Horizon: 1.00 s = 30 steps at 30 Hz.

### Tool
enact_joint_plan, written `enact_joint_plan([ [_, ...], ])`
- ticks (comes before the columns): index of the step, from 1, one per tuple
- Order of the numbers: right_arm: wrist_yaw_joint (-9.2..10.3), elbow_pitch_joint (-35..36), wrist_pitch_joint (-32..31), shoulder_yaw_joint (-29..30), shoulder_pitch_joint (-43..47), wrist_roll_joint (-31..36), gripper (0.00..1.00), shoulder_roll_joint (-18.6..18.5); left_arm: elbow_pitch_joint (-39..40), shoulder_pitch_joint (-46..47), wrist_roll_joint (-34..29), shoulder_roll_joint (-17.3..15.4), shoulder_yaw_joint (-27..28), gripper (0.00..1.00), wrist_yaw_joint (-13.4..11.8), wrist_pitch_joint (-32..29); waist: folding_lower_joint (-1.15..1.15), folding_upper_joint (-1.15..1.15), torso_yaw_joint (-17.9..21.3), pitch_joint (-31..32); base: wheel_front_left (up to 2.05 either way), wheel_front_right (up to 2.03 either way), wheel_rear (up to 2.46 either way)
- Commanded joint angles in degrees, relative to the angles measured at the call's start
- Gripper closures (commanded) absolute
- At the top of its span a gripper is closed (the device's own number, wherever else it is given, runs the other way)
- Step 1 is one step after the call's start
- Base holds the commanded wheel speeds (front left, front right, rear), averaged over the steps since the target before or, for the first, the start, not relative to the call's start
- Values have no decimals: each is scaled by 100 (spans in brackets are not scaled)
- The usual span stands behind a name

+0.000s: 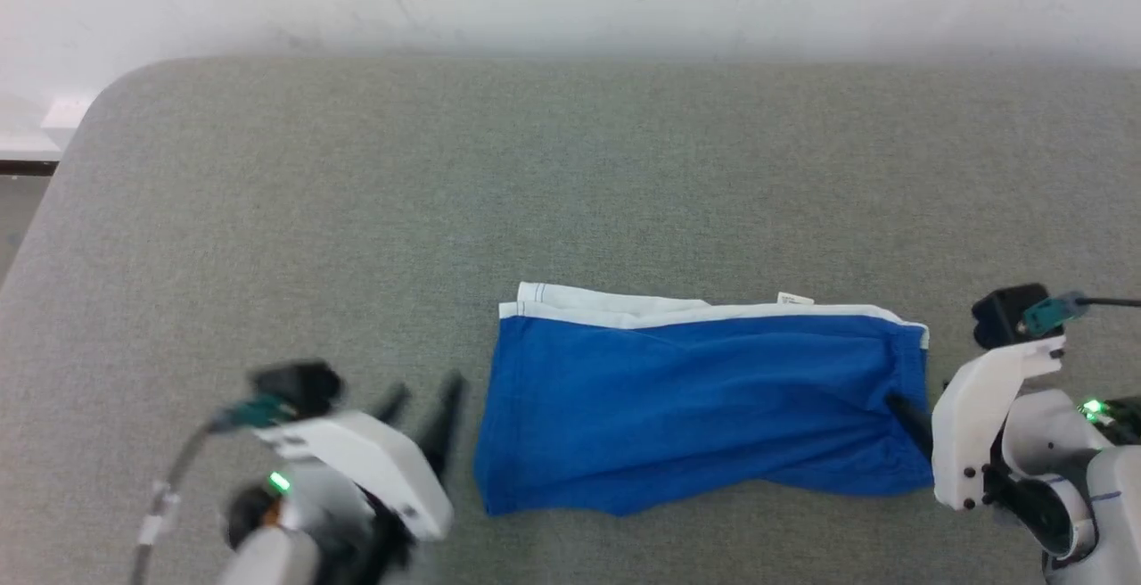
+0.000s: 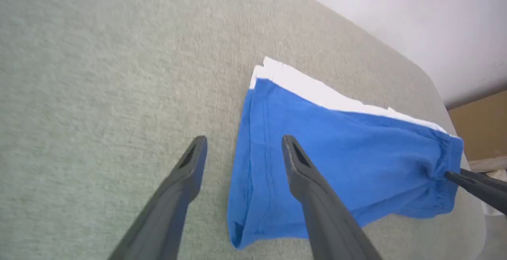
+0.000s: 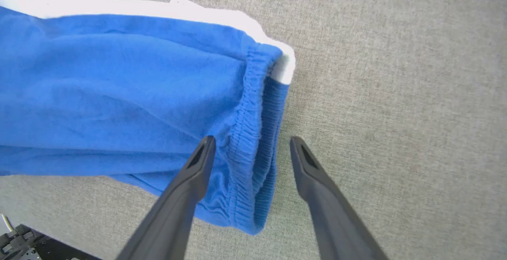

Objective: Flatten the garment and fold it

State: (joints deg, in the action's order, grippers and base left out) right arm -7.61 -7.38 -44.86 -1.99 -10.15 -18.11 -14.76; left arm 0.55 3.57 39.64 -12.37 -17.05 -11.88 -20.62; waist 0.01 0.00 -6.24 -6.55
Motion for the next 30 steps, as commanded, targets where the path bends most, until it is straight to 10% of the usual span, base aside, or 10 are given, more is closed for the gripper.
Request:
enact_joint_plan([
  [1, 12, 159, -32, 99, 58, -58, 0, 70, 116, 198, -111, -122, 181, 0, 35, 284, -1, 0, 55, 13, 0, 0, 0],
  [11, 12, 331, 72, 635, -269, 586, 0, 625, 18, 577, -1536, -513, 558, 0, 291, 3264, -1, 0, 132, -150, 0, 0, 0],
  [25, 12, -1104, 280, 491, -548, 1025, 0, 806, 300, 430, -2559, 155, 1127, 0, 556, 3560, -1, 0, -44, -457, 0, 0, 0],
  [26, 12, -1157, 252, 469, -570, 1007, 53, 783, 300, 412, -2601, 200, 1178, 0, 599, 3560, -1, 0, -42, -456, 0, 0, 0],
  [28, 12, -1205, 275, 473, -630, 907, 100, 760, 294, 380, -2675, 283, 1273, 0, 688, 3560, -1, 0, -33, -451, 0, 0, 0],
  [30, 12, -1249, 252, 476, -685, 822, 100, 684, 267, 350, -2732, 355, 1349, 0, 785, 3560, -1, 0, -17, -435, 0, 0, 0],
])
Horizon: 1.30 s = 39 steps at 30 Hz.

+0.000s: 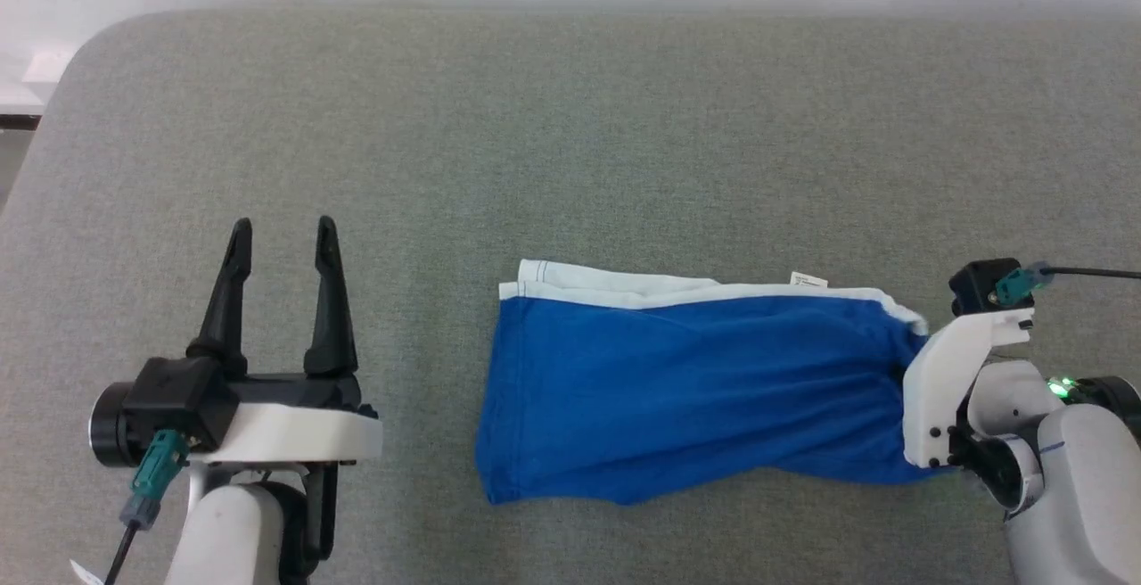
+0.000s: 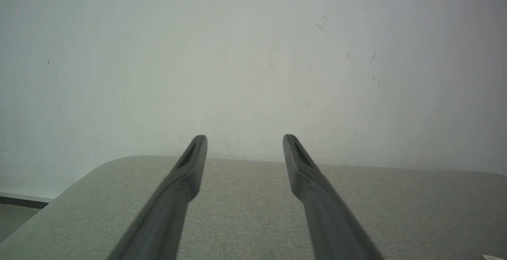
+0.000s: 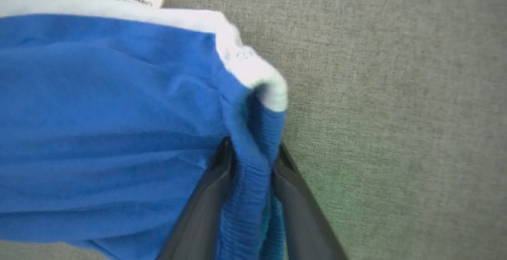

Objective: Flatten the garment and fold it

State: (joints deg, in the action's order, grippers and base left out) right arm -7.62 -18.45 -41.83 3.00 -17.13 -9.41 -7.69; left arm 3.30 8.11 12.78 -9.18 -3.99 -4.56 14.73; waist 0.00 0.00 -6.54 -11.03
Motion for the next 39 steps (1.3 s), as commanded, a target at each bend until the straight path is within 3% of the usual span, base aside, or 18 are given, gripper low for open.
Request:
enact_joint_plan([
  [1, 13, -150, -49, 15, -24, -86, 100, -65, -46, -116, -72, 60, 74, 0, 98, 26, 0, 0, 22, 22, 0, 0, 0],
  [14, 13, -630, -428, 964, -392, 520, 100, -978, -352, -27, -368, 265, 328, 0, 490, 27, 0, 0, 66, 155, 0, 0, 0],
  [18, 13, -445, -943, 725, -380, 465, 100, -1061, -435, -93, -417, 305, 392, 0, 565, 27, 0, 0, 78, 280, 0, 0, 0],
  [27, 13, 1361, -2246, -331, 6, -437, 100, -1241, -455, -234, -472, 389, 485, 0, 695, 27, 0, 0, 101, 443, 0, 0, 0],
  [33, 13, 1952, -2289, -882, 19, -803, 100, -799, -461, -224, -487, 474, 474, 0, 752, 27, 0, 0, 43, 401, 0, 0, 0],
  [39, 13, 1524, -1797, -1396, -247, -646, 100, -27, -499, -198, -501, 523, 463, 0, 823, 27, 0, 0, -152, 314, 0, 0, 0],
])
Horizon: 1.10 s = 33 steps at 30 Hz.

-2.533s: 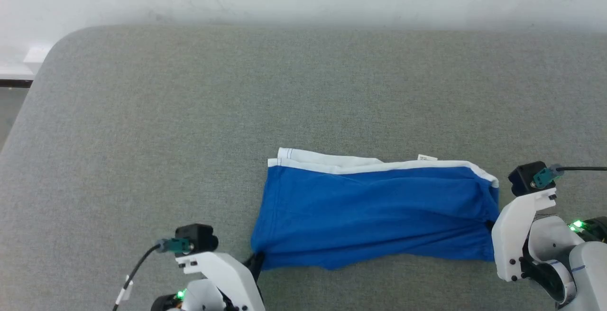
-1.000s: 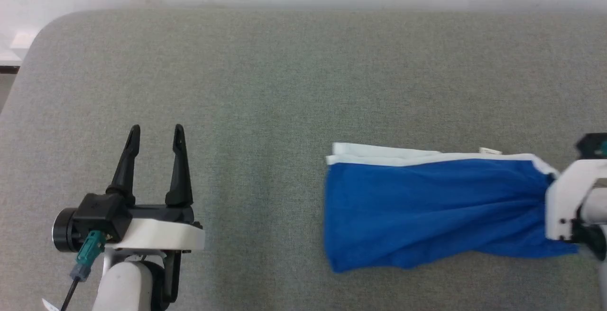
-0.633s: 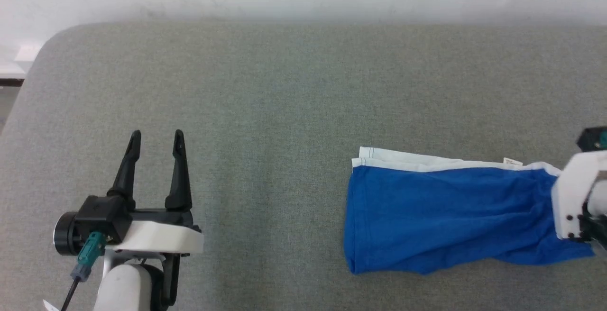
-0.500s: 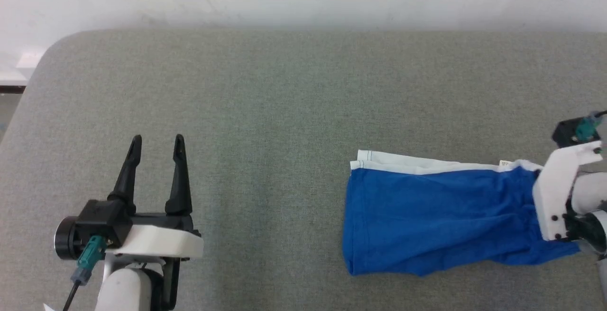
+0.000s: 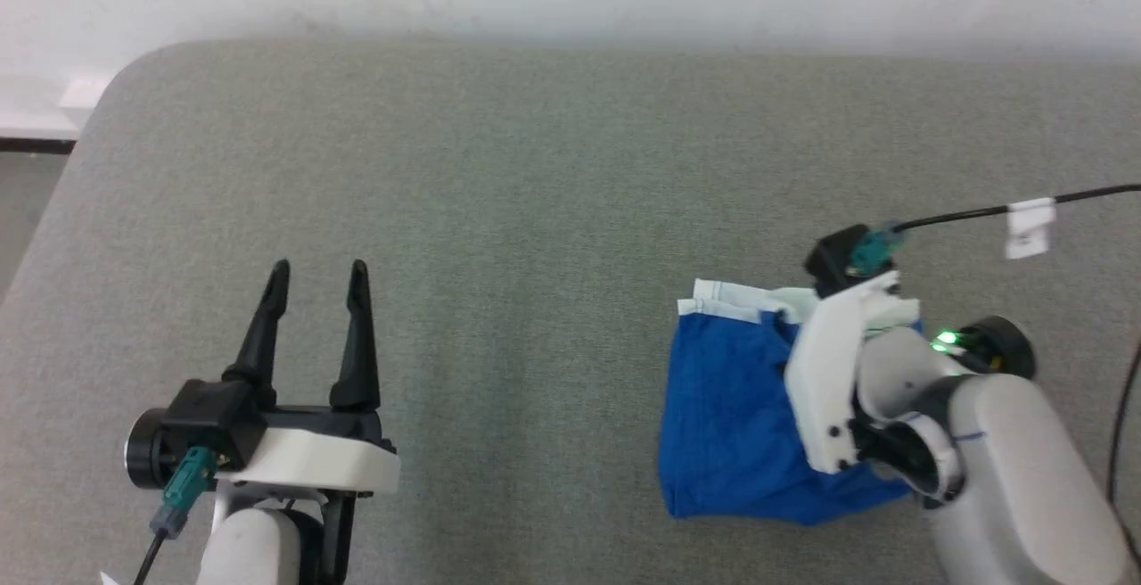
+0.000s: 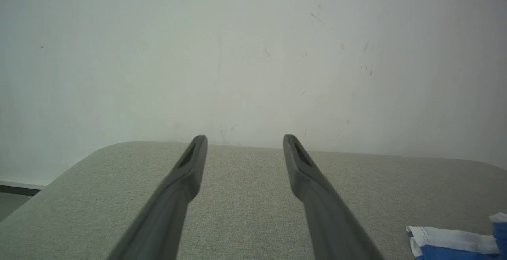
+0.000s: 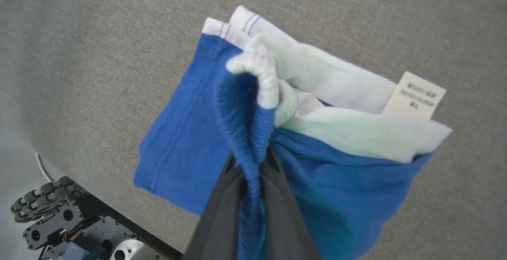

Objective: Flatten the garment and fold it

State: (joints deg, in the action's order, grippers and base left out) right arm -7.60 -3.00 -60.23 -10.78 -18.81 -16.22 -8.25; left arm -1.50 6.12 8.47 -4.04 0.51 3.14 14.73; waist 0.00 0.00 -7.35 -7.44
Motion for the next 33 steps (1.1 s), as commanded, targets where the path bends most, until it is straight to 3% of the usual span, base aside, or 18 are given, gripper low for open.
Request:
enact_joint_plan([
  [1, 11, -129, 153, -90, -138, 90, 100, 116, -31, 5, -83, 14, -3, 0, 66, 27, 0, 0, -113, -63, 0, 0, 0],
  [6, 11, -779, 592, -367, -395, 328, 100, 384, -100, 51, -92, 43, -28, 0, 112, 27, 0, 0, -323, -154, 0, 0, 0],
  [15, 11, -1997, 1034, -509, -674, 823, 100, 490, -164, 59, -83, 82, -28, 0, 161, 27, 0, 0, -501, -202, 0, 0, 0],
  [16, 11, -2068, 1116, -530, -703, 842, 81, 496, -171, 57, -86, 85, -26, 0, 163, 27, 0, 0, -499, -200, 0, 0, 0],
  [17, 11, -2115, 1180, -599, -742, 849, 0, 501, -177, 50, -85, 87, -18, 0, 164, 27, 0, 0, -487, -192, 0, 0, 0],
  [27, 11, -1408, 1346, -1226, -1120, 335, 0, 401, -188, -30, -179, 93, 89, 0, 202, 27, 0, 0, -79, 25, 0, 0, 0],
  [33, 11, -459, 1662, -305, -861, 320, 0, 268, -166, -37, -229, 91, 118, 0, 240, 27, 0, 0, 140, 127, 0, 0, 0],
])
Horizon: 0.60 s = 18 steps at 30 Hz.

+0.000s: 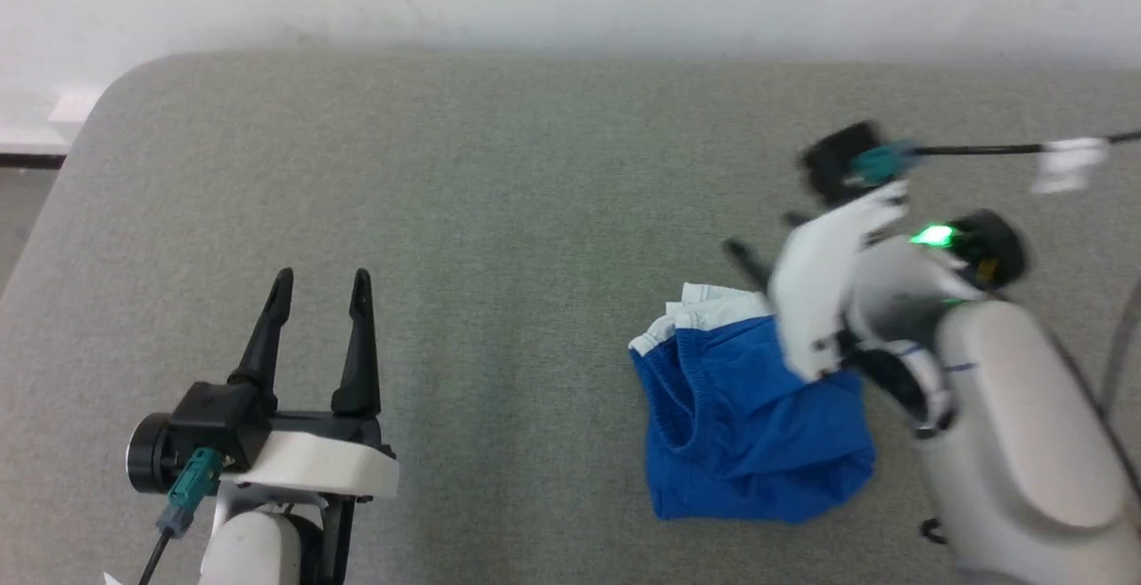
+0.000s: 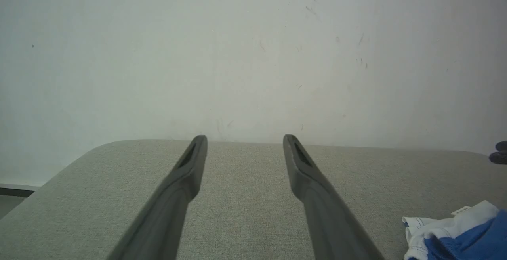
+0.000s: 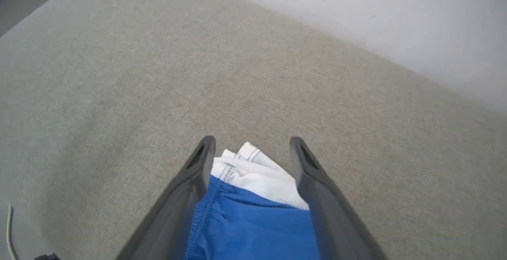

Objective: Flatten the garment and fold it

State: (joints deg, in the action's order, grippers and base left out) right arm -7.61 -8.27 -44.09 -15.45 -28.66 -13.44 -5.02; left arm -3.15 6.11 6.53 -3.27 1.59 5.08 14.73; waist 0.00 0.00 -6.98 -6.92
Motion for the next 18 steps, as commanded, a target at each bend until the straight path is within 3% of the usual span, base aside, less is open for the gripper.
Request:
enact_joint_plan([
  [1, 12, 186, 77, 413, 239, 112, 0, -75, 7, -34, -43, 15, 13, 0, 49, 27, 0, 0, 130, 81, 0, 0, 0],
  [7, 12, 486, 133, 1499, 1163, 587, 0, -94, 26, -18, -42, 20, 33, 0, 70, 27, 0, 0, 196, 38, 0, 0, 0],
  [18, 12, -397, 309, 1294, 1712, 726, 0, 160, -4, 55, -23, 29, -7, 0, 109, 27, 0, 0, 108, -129, 0, 0, 0],
])
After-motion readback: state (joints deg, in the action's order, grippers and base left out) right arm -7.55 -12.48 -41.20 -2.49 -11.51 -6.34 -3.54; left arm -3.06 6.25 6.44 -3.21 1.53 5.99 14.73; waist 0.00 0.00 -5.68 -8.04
